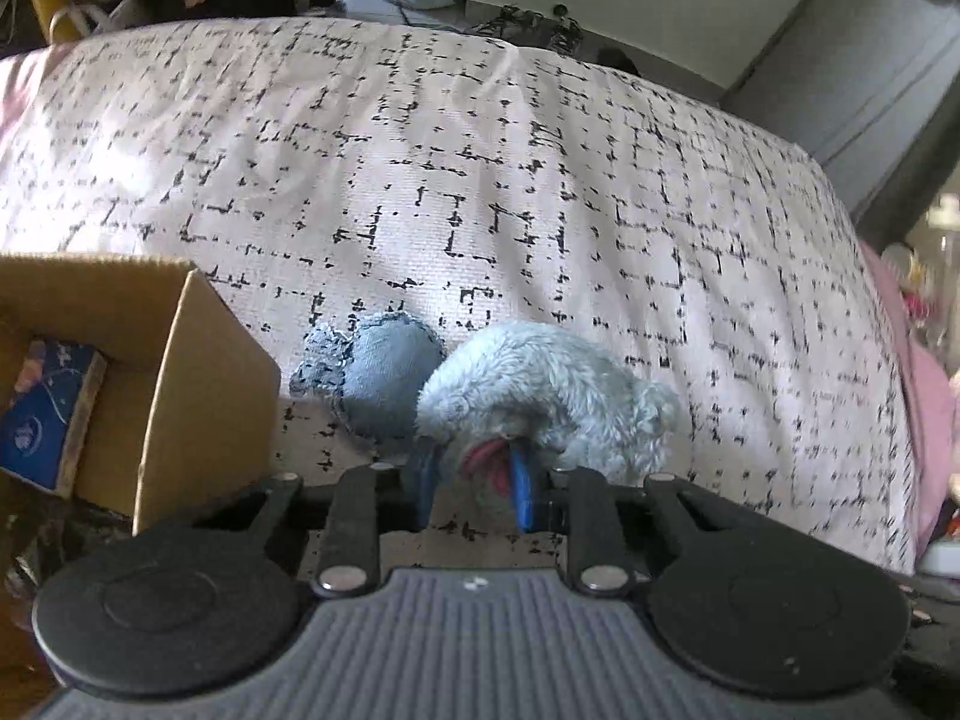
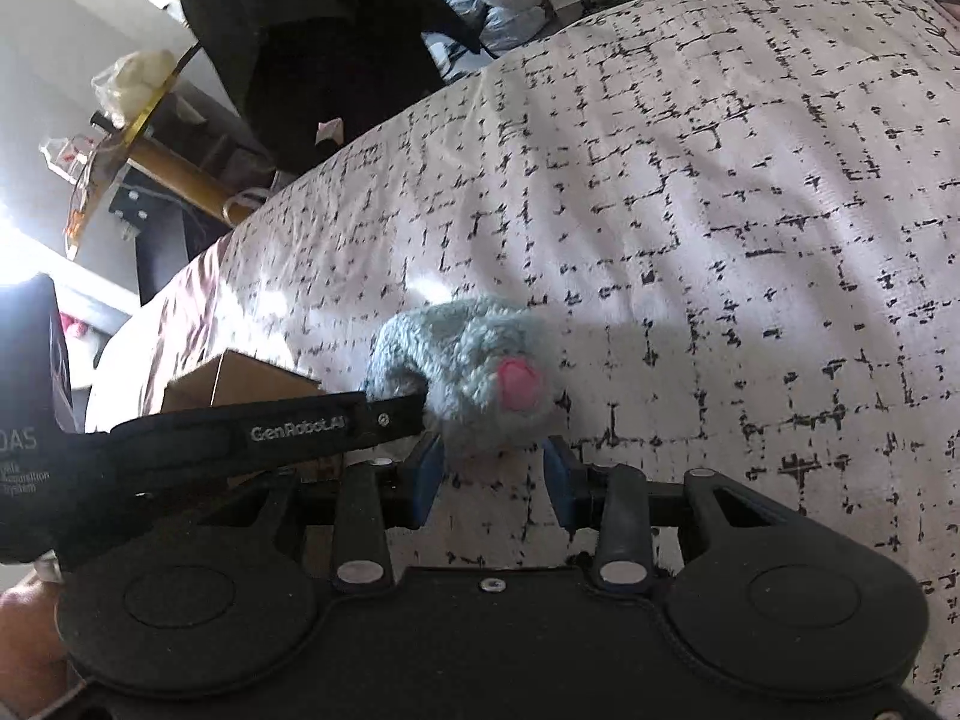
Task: Organize soft objects
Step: 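Close left gripper on the large grey-blue fluffy plush while right gripper grasps it too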
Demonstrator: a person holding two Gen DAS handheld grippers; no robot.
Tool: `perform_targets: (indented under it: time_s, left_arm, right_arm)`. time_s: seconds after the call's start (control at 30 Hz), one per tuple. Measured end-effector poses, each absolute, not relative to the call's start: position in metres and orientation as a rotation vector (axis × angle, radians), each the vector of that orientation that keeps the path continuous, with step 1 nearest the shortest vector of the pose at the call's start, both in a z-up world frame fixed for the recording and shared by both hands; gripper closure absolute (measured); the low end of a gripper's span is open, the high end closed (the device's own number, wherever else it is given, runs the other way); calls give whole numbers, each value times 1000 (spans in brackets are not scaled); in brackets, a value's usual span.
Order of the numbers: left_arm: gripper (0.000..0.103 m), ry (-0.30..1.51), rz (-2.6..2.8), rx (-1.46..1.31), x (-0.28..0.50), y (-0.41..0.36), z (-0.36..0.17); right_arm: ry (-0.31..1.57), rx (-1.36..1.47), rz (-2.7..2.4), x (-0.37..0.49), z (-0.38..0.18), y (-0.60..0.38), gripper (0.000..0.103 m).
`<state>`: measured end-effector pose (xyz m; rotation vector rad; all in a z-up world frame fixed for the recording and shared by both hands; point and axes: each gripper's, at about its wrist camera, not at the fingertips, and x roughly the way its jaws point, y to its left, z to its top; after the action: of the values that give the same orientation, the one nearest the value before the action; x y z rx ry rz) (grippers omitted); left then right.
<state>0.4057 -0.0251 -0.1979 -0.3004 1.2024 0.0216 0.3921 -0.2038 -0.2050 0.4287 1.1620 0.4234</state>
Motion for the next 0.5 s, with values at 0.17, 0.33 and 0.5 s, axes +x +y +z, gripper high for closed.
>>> perform_targets:
  time_s: [0.17, 0.33, 0.5]
  left_arm:
    - [81, 1202, 25, -369, 404, -19, -203]
    - [81, 1205, 18, -409, 403, -15, -204]
    - [81, 1210, 15, -447, 404, -11, -206]
  right_arm:
    - [1160, 520, 396, 401, -206, -211, 65]
    - [1174, 554, 400, 409, -212, -204, 65]
    - [1249, 672, 344, 417, -234, -204, 68]
